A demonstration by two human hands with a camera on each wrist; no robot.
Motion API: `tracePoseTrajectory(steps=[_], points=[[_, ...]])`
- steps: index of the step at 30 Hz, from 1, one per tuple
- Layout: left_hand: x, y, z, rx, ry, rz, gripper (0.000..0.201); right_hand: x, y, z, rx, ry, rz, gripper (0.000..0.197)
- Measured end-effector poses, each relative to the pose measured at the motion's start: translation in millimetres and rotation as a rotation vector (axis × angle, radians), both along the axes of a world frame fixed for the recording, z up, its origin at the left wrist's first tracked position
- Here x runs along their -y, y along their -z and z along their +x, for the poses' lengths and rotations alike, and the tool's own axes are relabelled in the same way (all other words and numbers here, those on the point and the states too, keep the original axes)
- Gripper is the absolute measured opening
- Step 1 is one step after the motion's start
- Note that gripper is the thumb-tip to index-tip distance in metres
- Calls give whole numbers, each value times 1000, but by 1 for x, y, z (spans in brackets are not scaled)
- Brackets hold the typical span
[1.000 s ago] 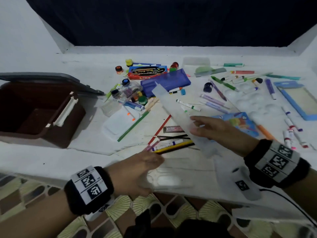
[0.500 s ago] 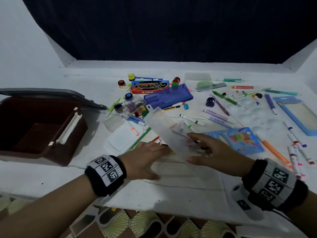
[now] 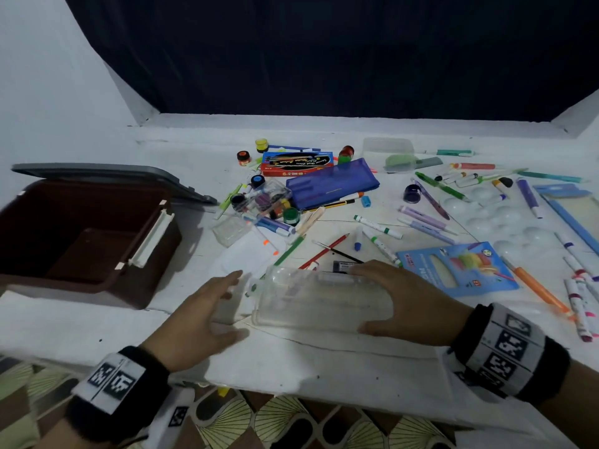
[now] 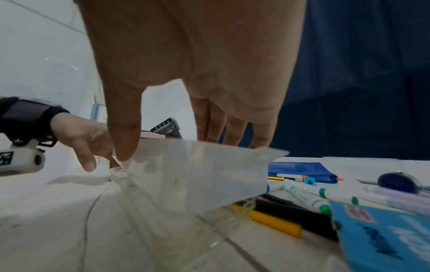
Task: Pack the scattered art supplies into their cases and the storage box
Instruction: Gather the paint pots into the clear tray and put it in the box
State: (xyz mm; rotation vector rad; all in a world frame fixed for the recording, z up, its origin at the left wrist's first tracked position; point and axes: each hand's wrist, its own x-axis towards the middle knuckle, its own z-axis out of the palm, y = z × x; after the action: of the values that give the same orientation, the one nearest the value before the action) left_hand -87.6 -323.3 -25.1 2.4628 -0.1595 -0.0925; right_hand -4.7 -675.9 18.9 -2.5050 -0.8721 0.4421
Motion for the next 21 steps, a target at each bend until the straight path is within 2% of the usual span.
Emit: tracePoseTrajectory(steps=[6, 10, 16, 19, 21], points=[[3, 2, 7, -104, 70, 7, 97, -23, 8, -3, 124, -70, -228, 88], [11, -2, 21, -113, 136, 4, 91, -31, 10, 0, 137, -80, -365, 101], [17, -4, 38, -97, 177, 134, 89, -31, 13, 3, 130, -82, -308, 99], [11, -4, 41, -111, 193, 156, 87, -13, 9, 8, 32, -98, -226, 100], [8, -3, 43, -91, 239, 156, 78, 2, 3, 7, -44, -119, -203, 100]])
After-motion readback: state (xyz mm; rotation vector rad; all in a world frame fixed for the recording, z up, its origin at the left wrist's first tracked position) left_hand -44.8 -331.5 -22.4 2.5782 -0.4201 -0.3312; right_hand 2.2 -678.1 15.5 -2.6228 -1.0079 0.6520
